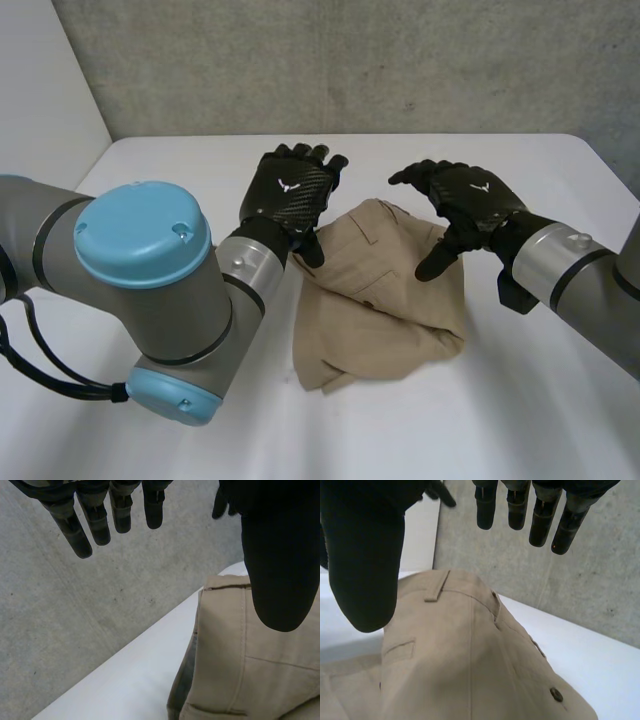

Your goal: Fold the shorts.

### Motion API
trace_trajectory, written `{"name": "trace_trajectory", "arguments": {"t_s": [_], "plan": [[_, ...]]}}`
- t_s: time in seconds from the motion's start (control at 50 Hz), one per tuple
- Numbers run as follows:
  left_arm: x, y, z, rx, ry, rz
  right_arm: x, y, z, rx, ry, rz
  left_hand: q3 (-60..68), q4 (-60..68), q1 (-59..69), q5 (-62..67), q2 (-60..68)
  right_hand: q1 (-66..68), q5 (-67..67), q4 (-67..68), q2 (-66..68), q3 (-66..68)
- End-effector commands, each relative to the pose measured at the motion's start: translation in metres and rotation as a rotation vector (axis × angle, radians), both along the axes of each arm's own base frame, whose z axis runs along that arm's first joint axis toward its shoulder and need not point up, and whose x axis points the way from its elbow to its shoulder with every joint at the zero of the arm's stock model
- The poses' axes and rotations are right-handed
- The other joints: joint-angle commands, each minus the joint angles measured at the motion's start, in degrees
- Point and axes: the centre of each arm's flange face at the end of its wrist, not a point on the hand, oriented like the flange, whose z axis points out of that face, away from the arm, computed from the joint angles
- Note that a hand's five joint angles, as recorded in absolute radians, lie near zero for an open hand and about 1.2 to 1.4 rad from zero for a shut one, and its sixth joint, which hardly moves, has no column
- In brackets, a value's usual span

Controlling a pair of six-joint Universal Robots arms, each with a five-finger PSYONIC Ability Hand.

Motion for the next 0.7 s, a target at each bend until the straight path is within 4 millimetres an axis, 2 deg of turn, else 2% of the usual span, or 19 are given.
{"name": "trace_trajectory", "arguments": {"t_s": [0.02, 0.12, 0.16, 0.2, 0.22, 0.32, 0.36, 0.38, 0.44, 0.46, 0.5, 0.56, 0.6, 0.62, 0.7], "plan": [[-0.002, 0.002, -0.003, 0.004, -0.009, -0.016, -0.016, 0.007, 0.032, -0.097, -0.031, -0.037, 2.20, 2.61, 2.97, 1.69, 2.81, -1.34, -3.40, -3.12, -2.35, -2.41], [-0.010, -0.003, -0.013, 0.020, -0.023, -0.024, -0.037, -0.010, 0.037, -0.104, -0.028, -0.118, 4.73, 5.13, 5.50, 4.22, 5.33, -1.34, -3.40, -3.12, -2.35, -2.41], [-0.013, -0.006, -0.025, 0.053, -0.054, -0.024, -0.038, -0.011, 0.030, -0.080, -0.020, -0.124, 4.73, 5.13, 5.50, 4.22, 5.33, -1.34, -3.40, -3.12, -2.35, -2.41], [-0.014, -0.007, -0.029, 0.063, -0.065, -0.027, -0.038, -0.010, 0.026, -0.064, -0.015, -0.122, 4.73, 5.13, 5.50, 4.22, 5.33, -1.34, -3.40, -3.12, -2.35, -2.41], [-0.018, -0.010, -0.038, 0.082, -0.085, -0.029, -0.038, -0.009, 0.024, -0.054, -0.013, -0.121, 4.73, 5.13, 5.50, 4.22, 5.33, -1.34, -3.40, -3.12, -2.35, -2.41], [-0.025, -0.018, -0.051, 0.095, -0.101, -0.045, -0.039, -0.012, 0.004, 0.001, 0.013, -0.123, 8.07, 8.48, 8.84, 7.57, 8.68, -1.34, -3.40, -3.12, -2.35, -2.41], [-0.028, -0.017, -0.054, 0.099, -0.103, -0.063, -0.038, -0.013, -0.004, 0.002, 0.048, -0.115, 14.94, 15.35, 15.71, 14.44, 15.55, -1.34, -3.40, -3.12, -2.35, -2.41], [-0.029, -0.016, -0.056, 0.103, -0.102, -0.083, -0.038, -0.014, -0.005, 0.000, 0.060, -0.114, 25.81, 26.22, 26.58, 25.31, 26.42, -1.34, -3.40, -3.12, -2.35, -2.41], [-0.029, -0.015, -0.058, 0.111, -0.105, -0.095, -0.038, -0.015, -0.009, -0.001, 0.101, -0.108, 47.54, 47.94, 48.30, 47.03, 48.14, -1.34, -3.40, -3.12, -2.35, -2.41], [-0.026, -0.013, -0.058, 0.117, -0.109, -0.089, -0.038, -0.016, -0.009, -0.002, 0.113, -0.109, 60.94, 61.35, 61.71, 60.44, 61.55, -1.34, -3.40, -3.12, -2.35, -2.41], [-0.020, -0.012, -0.060, 0.135, -0.125, -0.069, -0.039, -0.018, -0.009, -0.003, 0.132, -0.116, 66.11, 66.52, 66.88, 65.61, 66.72, -1.34, -3.40, -3.12, -2.35, -2.41], [-0.003, -0.002, -0.054, 0.154, -0.142, -0.012, -0.040, -0.024, -0.006, 0.009, 0.161, -0.148, 63.78, 64.18, 64.55, 63.27, 64.39, -1.34, -3.40, -3.12, -2.35, -2.41], [0.002, 0.001, -0.053, 0.159, -0.146, 0.003, -0.040, -0.028, -0.003, 0.027, 0.170, -0.153, 63.27, 63.68, 64.04, 62.76, 63.88, -1.34, -3.40, -3.12, -2.35, -2.41], [0.016, 0.011, -0.050, 0.173, -0.162, 0.043, -0.040, -0.030, -0.001, 0.034, 0.171, -0.155, 63.26, 63.67, 64.03, 62.76, 63.87, -1.34, -3.40, -3.12, -2.35, -2.41], [0.035, 0.031, -0.056, 0.210, -0.199, 0.066, -0.029, -0.034, -0.003, 0.090, 0.178, -0.119, 60.26, 60.66, 61.03, 59.75, 60.87, -1.34, -3.40, -3.12, -2.35, -2.41]]}}
